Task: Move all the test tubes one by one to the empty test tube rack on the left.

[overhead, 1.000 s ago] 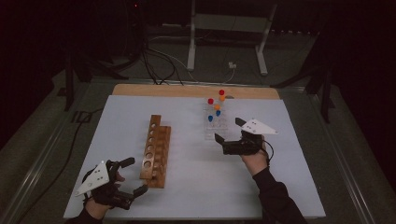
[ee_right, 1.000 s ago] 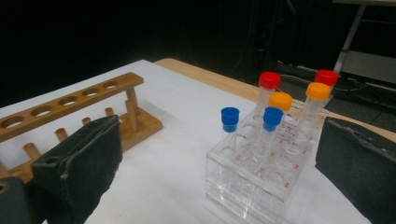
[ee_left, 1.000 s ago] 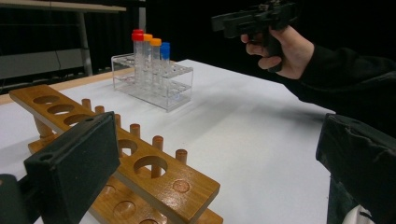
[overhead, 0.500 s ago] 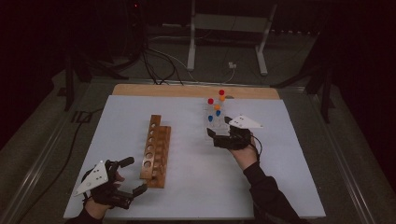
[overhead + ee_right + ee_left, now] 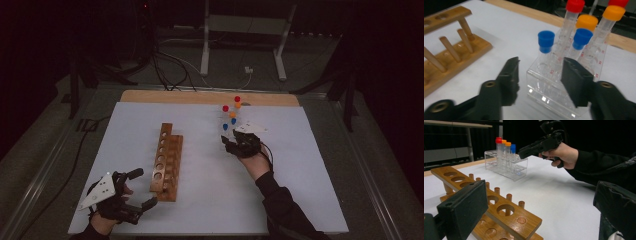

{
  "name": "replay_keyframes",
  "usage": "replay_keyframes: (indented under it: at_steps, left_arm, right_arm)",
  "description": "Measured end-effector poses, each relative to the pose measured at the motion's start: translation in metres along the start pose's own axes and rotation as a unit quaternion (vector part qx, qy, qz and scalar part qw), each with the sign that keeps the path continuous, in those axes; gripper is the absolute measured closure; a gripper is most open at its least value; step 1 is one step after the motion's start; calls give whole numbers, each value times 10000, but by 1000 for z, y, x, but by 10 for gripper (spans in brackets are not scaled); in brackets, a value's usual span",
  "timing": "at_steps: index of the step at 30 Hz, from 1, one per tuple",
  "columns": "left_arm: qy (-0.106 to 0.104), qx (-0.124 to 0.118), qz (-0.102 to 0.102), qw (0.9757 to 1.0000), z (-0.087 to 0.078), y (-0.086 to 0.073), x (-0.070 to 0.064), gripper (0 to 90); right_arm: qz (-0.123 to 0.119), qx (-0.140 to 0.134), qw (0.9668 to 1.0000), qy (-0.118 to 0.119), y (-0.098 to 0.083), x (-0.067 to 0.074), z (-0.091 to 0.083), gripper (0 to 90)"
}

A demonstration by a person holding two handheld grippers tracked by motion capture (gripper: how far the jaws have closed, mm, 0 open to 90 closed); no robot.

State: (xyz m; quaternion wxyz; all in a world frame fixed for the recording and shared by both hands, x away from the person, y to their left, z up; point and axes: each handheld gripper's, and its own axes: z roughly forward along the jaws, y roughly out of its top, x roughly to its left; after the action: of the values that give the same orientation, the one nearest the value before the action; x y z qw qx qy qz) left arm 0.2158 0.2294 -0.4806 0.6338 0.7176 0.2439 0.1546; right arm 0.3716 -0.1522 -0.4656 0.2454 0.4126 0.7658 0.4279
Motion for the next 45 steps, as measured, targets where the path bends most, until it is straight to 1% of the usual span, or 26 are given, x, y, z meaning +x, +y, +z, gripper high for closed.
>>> replay_keyframes:
  at_steps: [3,5,9,12,18,21,22,25,28,34,40,45]
  left_arm:
    - [-2,3,3,10000,0,0,0,4]
    - [-4,-2,7,10000,0,0,0,4]
    - [-3,2,7,10000,0,0,0,4]
    - [1,-5,5,10000,-1,0,0,4]
    - [-9,3,10,10000,-1,0,1,4]
    - [-15,7,10,10000,-1,0,0,4]
    - [-17,7,15,10000,-1,0,0,4]
    - [-20,-2,-2,10000,-1,0,0,4]
    - [-23,18,12,10000,-1,0,1,3]
    - [-22,20,13,10000,-2,-1,1,4]
    - [-16,29,24,10000,-1,-1,1,4]
    - [-15,29,22,10000,-1,-1,1,4]
  right_arm:
    - [20,137,9999,-67,1,1,4,574]
    - [122,214,9996,-96,3,0,8,605]
    - [142,319,9993,-137,5,1,11,618]
    - [162,415,9988,-212,8,2,16,650]
    - [193,440,9987,-185,9,3,18,655]
    - [283,410,9986,-175,10,1,19,677]
    - [313,412,9984,-222,11,0,20,689]
    - [317,422,9983,-244,12,0,22,700]
    - [302,454,9982,-264,13,1,25,750]
    - [244,472,9982,-294,13,1,26,766]
    - [34,474,9983,-337,17,4,24,769]
    - [-89,447,9985,-297,22,4,21,769]
